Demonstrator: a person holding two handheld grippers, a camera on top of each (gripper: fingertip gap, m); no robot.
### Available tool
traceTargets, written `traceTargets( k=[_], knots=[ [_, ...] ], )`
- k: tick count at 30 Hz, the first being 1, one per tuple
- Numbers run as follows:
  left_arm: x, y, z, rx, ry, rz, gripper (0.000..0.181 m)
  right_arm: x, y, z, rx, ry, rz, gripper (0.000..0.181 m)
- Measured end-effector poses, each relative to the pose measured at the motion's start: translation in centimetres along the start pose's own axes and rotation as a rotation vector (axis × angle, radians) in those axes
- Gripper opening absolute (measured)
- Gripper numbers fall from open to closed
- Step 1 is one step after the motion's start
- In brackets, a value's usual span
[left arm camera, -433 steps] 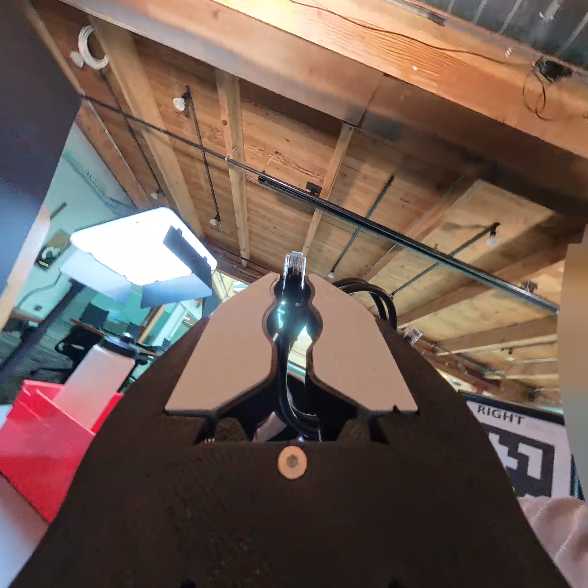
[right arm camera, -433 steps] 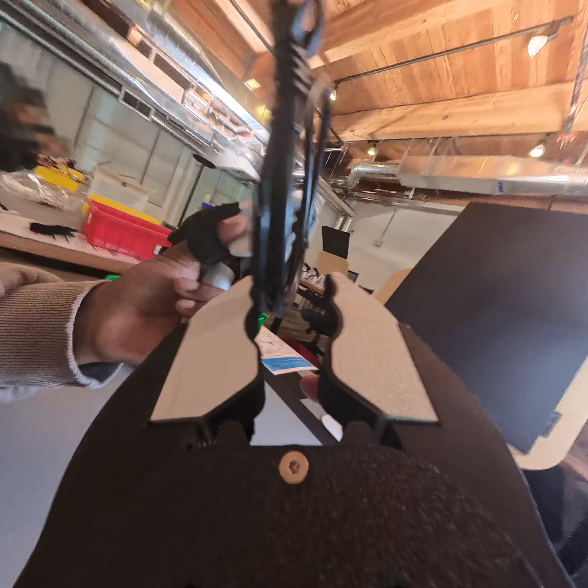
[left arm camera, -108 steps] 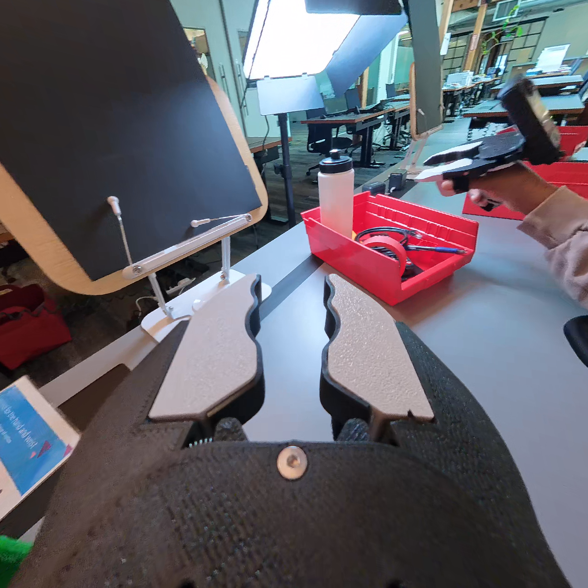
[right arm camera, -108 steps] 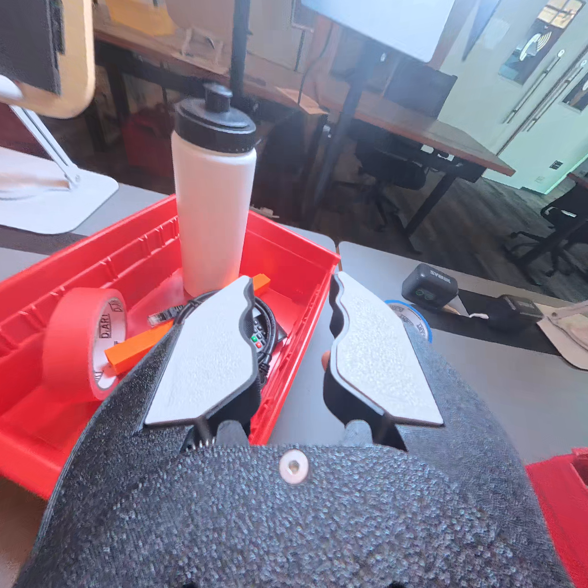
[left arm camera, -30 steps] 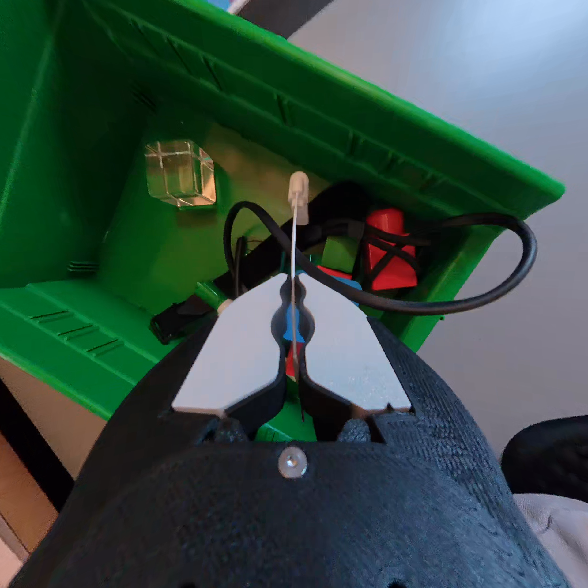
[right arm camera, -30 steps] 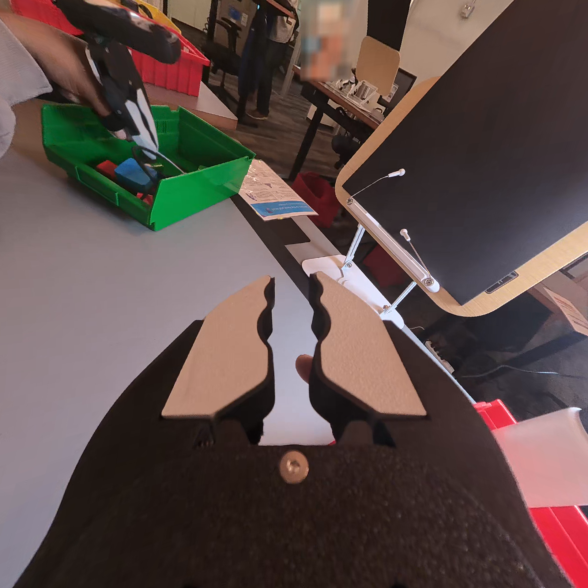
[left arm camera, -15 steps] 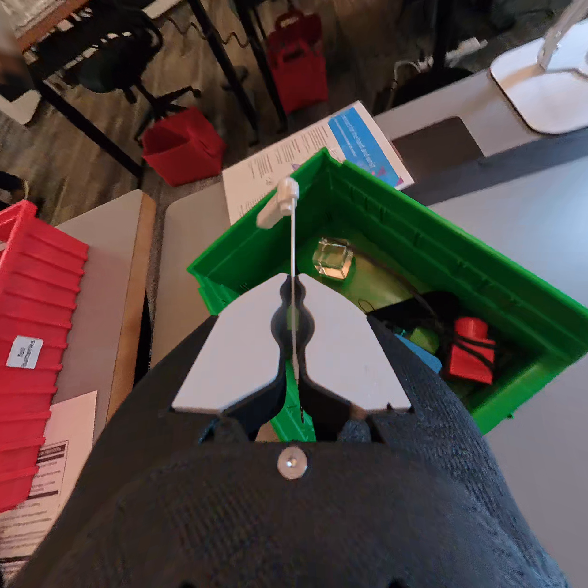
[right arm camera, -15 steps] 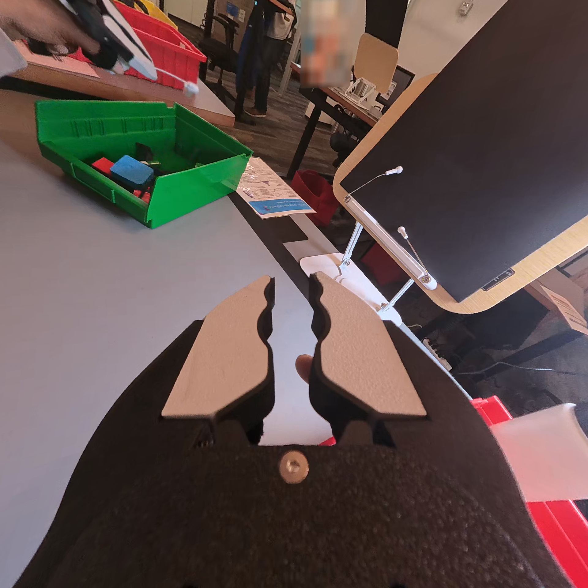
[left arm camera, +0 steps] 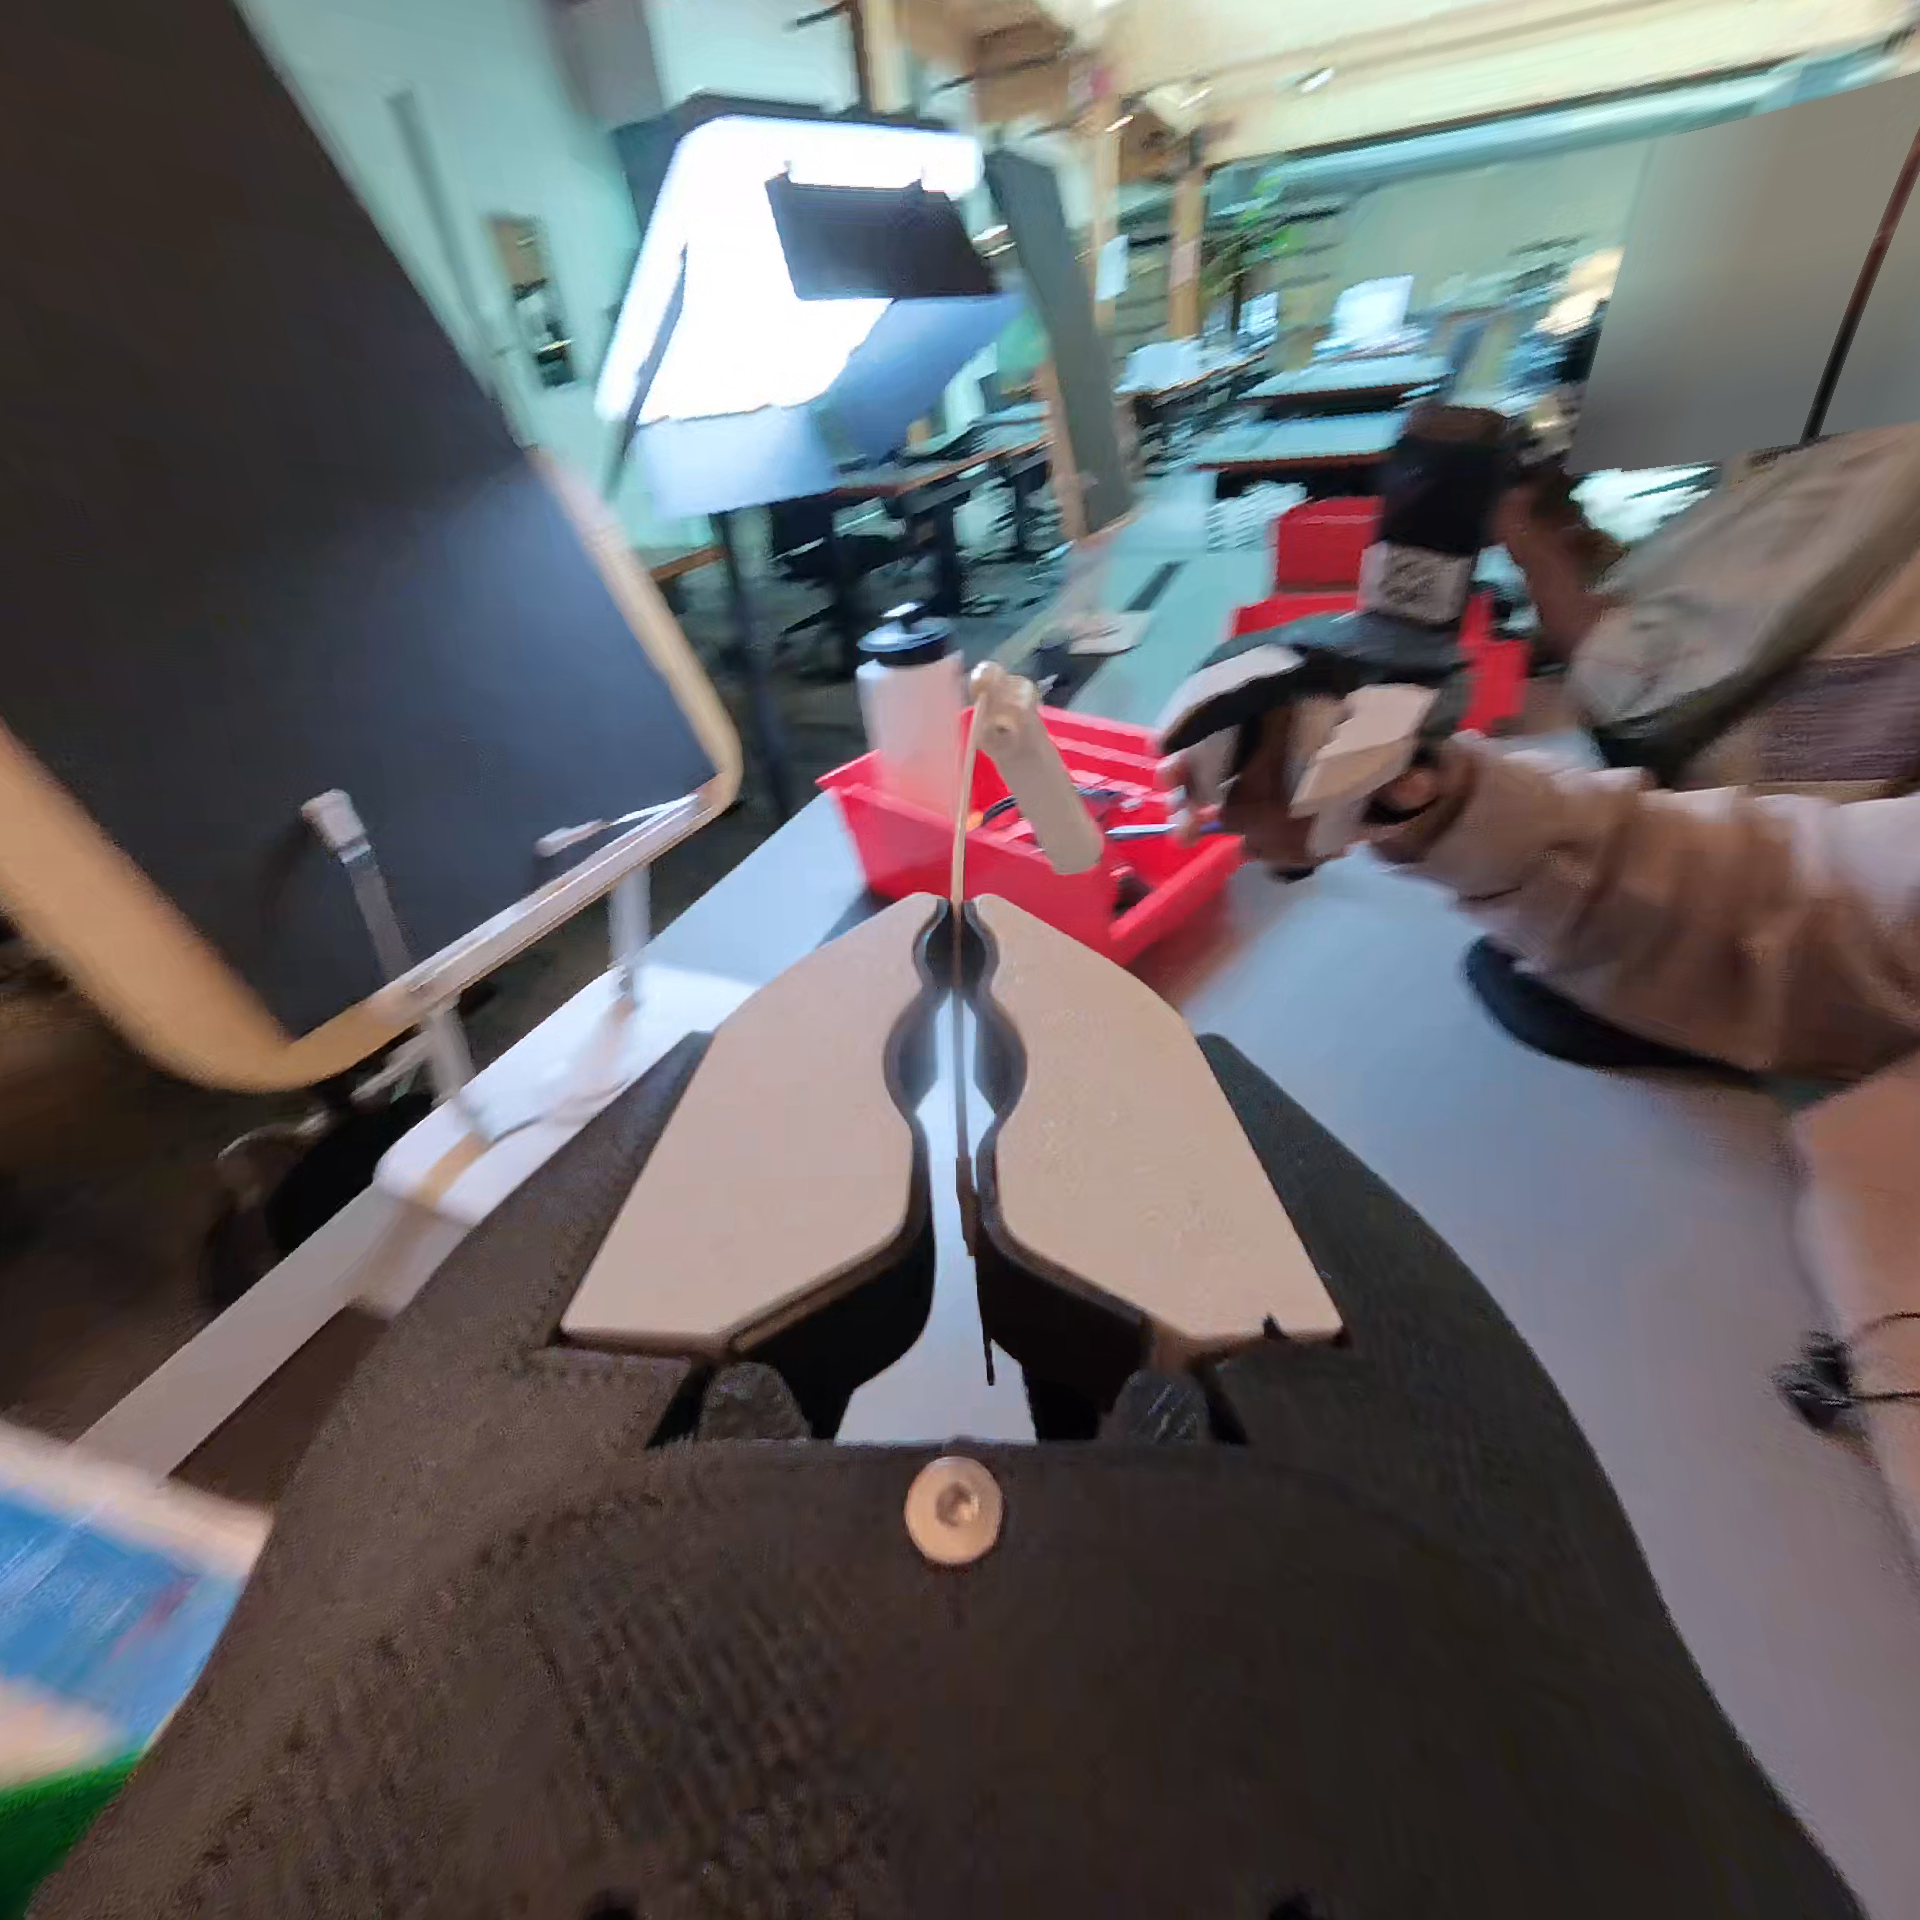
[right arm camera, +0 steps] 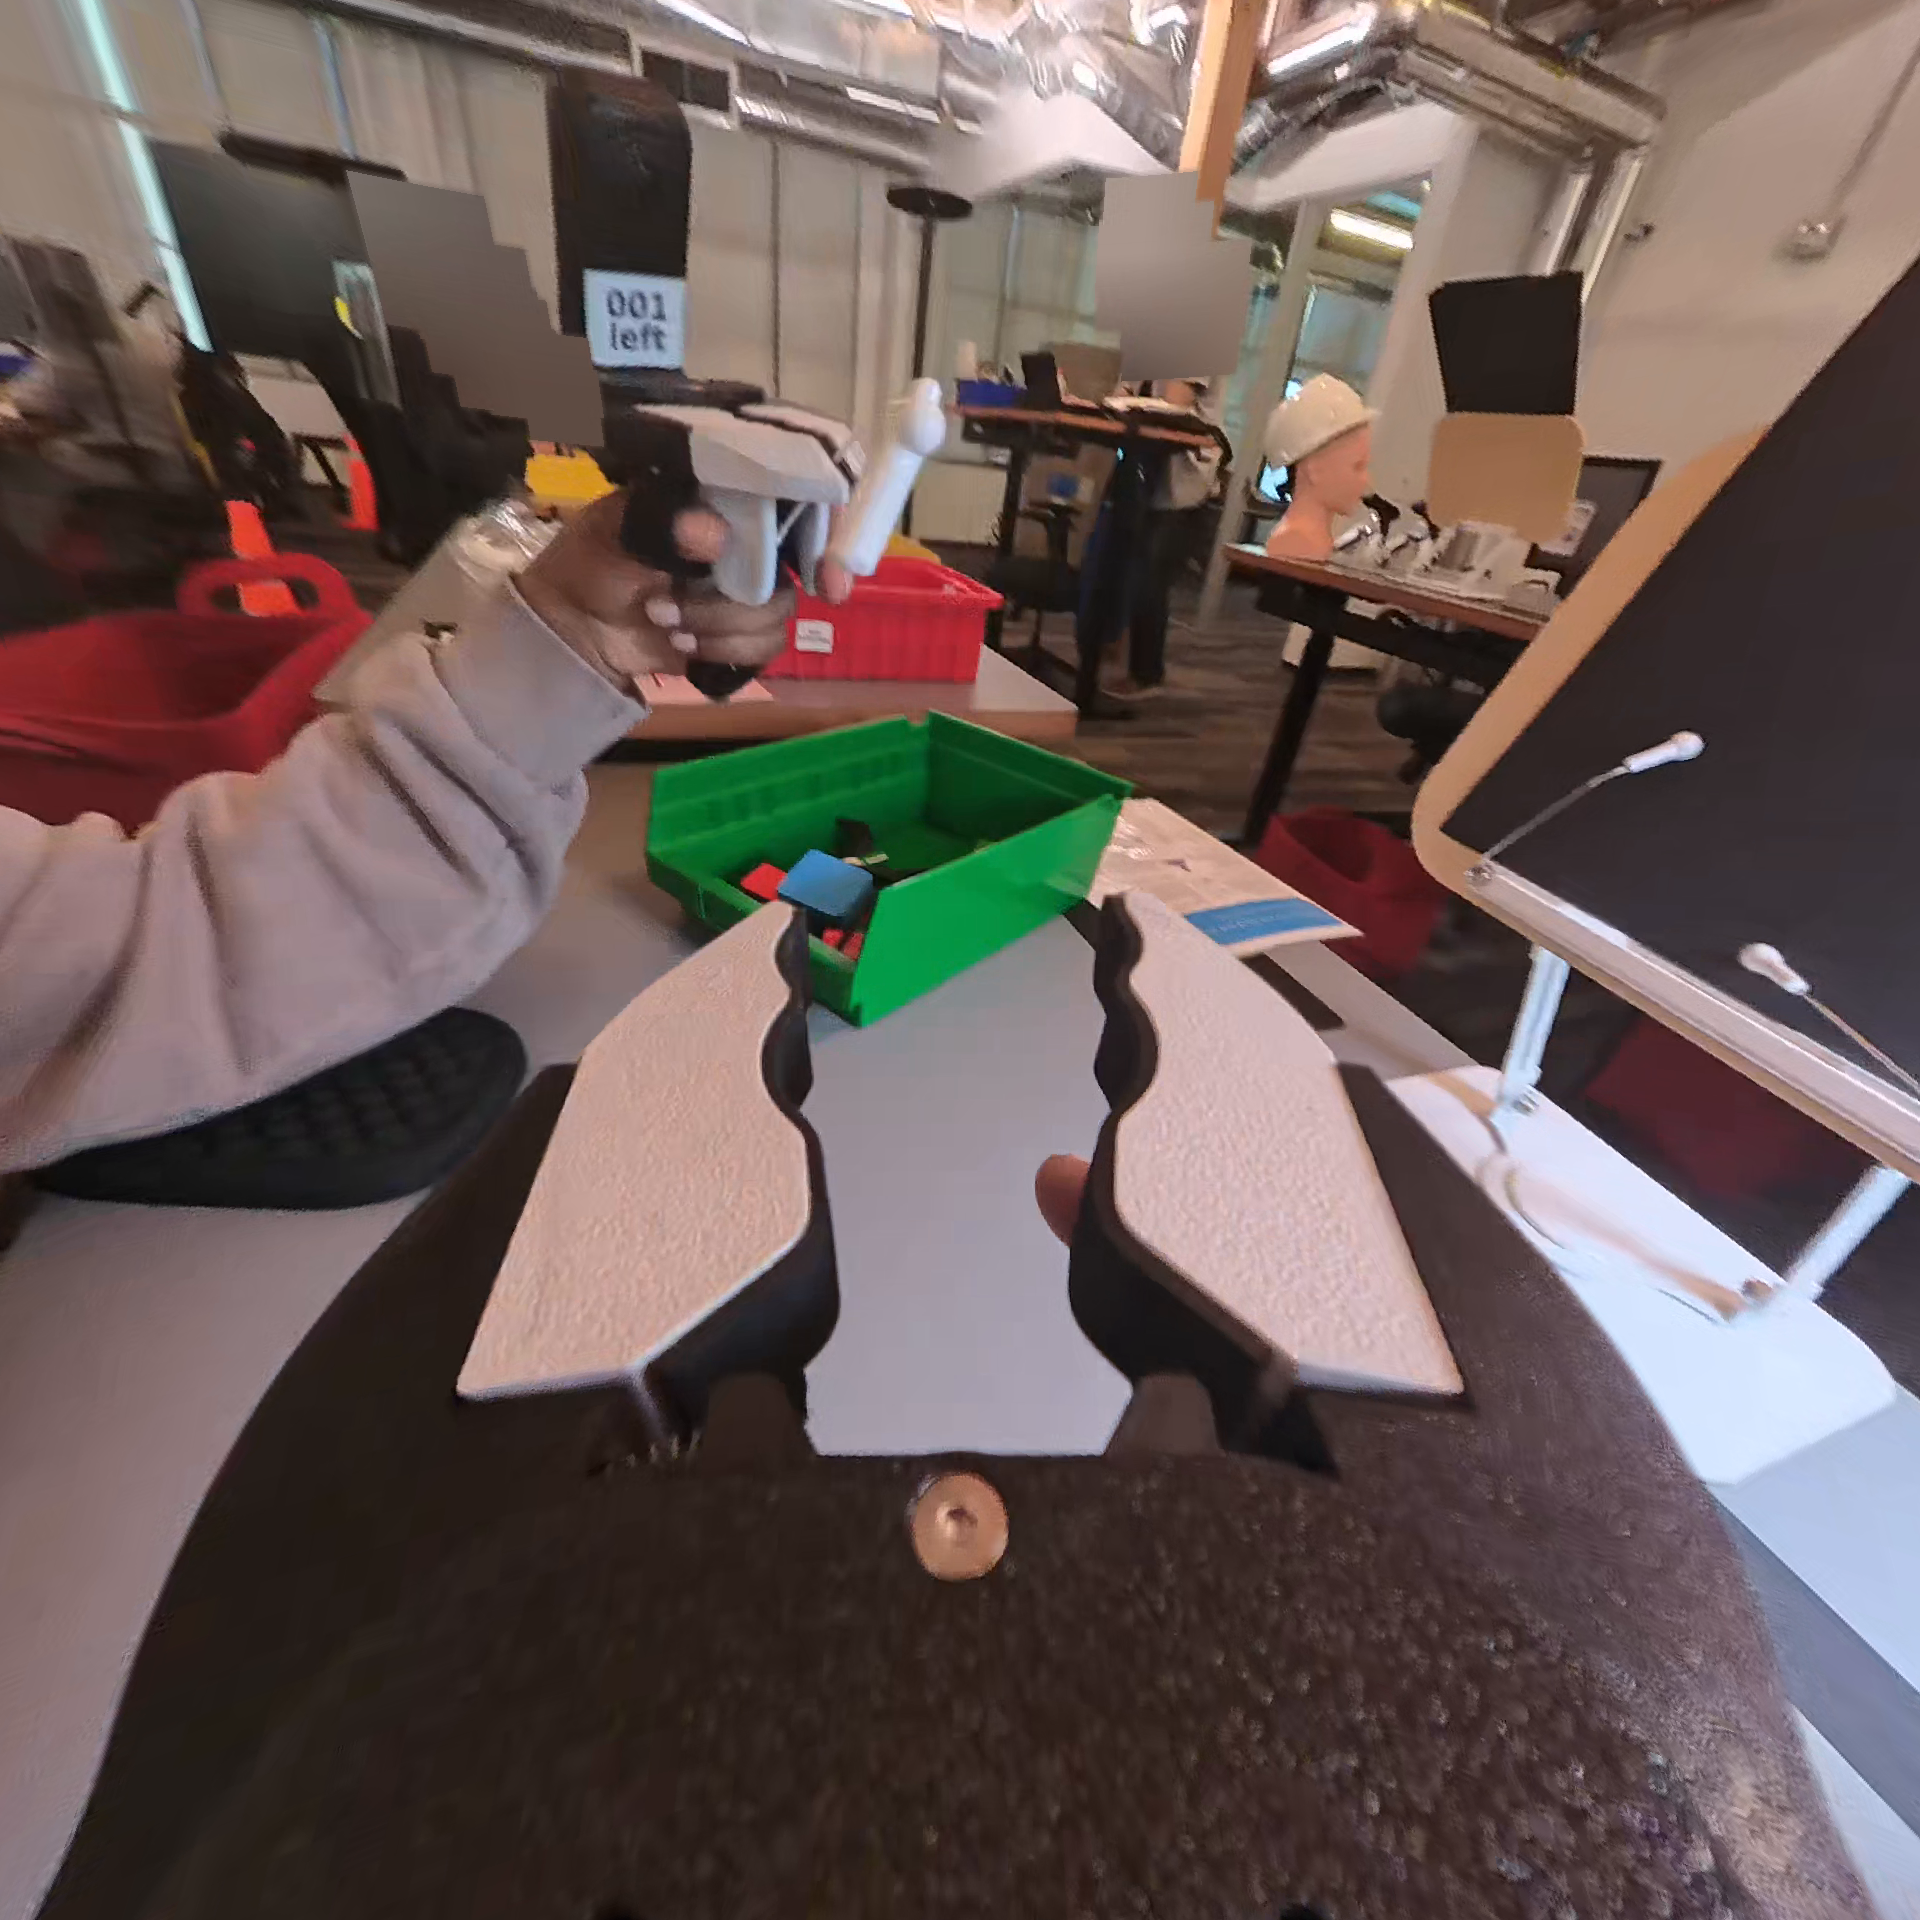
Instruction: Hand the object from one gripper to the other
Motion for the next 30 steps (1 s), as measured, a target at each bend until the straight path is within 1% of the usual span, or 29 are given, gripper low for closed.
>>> traceTargets(
  k=[3, 5, 7, 8, 9, 10, 12, 14, 16, 18, 19, 21, 23, 24, 26, 28, 30],
  knots=[
    [-3.6, -3.8, 0.0, -0.003, -0.014, 0.159, 0.001, -0.3, 1.2, -0.8, -0.049, -0.082, -0.063, 0.055],
    [-5.8, -5.7, 0.6, 0.002, -0.008, 0.216, 0.001, -0.4, 2.0, -1.6, -0.126, -0.139, -0.127, 0.058],
    [-7.7, -6.7, 1.6, 0.004, 0.008, 0.229, 0.001, -0.4, 2.8, -2.2, -0.194, -0.181, -0.188, 0.057],
    [-8.4, -7.2, 2.1, 0.006, 0.014, 0.242, 0.001, -0.4, 3.0, -2.2, -0.218, -0.179, -0.200, 0.054],
    [-9.1, -7.5, 2.6, 0.014, 0.018, 0.250, 0.001, -0.6, 2.8, -1.9, -0.221, -0.156, -0.181, 0.039],
    [-9.6, -7.7, 3.1, 0.026, 0.023, 0.262, 0.001, -0.6, 2.3, -1.4, -0.197, -0.123, -0.134, 0.014],
    [-10.2, -7.7, 4.2, 0.049, 0.042, 0.267, 0.001, -0.5, 1.7, -1.0, -0.145, -0.102, -0.096, 0.012],
    [-10.5, -7.1, 4.7, 0.072, 0.040, 0.235, 0.001, -0.2, 1.3, -1.1, -0.128, -0.083, -0.071, 0.012],
    [-10.5, -6.1, 4.7, 0.124, 0.009, 0.186, 0.003, 0.1, 0.3, -1.2, 0.000, -0.047, 0.029, 0.012],
    [-10.2, -4.8, 4.5, 0.174, -0.027, 0.124, 0.017, 0.6, -0.7, -1.3, 0.187, -0.004, 0.160, 0.012],
    [-10.0, -4.3, 4.4, 0.204, -0.041, 0.103, 0.021, 0.9, -1.3, -1.6, 0.282, 0.008, 0.234, 0.012],
    [-9.9, -4.0, 4.3, 0.286, -0.058, 0.094, 0.023, 1.4, -2.0, -2.1, 0.453, -0.006, 0.354, 0.012],
    [-10.5, -4.0, 4.9, 0.387, -0.044, 0.077, 0.026, 1.7, -2.4, -2.4, 0.594, -0.033, 0.451, 0.012],
    [-10.9, -4.4, 5.3, 0.438, -0.041, 0.094, 0.031, 1.8, -2.4, -2.5, 0.662, -0.045, 0.493, 0.012],
    [-12.0, -5.7, 5.6, 0.578, -0.084, 0.195, 0.032, 1.9, -2.2, -2.4, 0.849, -0.043, 0.555, 0.012],
    [-12.9, -6.8, 5.4, 0.752, -0.167, 0.286, 0.036, 1.7, -1.6, -1.7, 1.091, -0.023, 0.572, 0.012],
    [-13.7, -7.2, 5.5, 0.881, -0.242, 0.313, 0.037, 1.0, -0.7, -0.4, 1.278, -0.004, 0.544, 0.012]
  ],
)
Point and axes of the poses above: each gripper's, where its closed fingertips meet, x back along the fingers, z out of its underside, y = z × x across the jaws, the point moved 4 cm from there along x, back along the fingers, and after that the axes turned 10 degrees about -y, right-handed, at the moved point
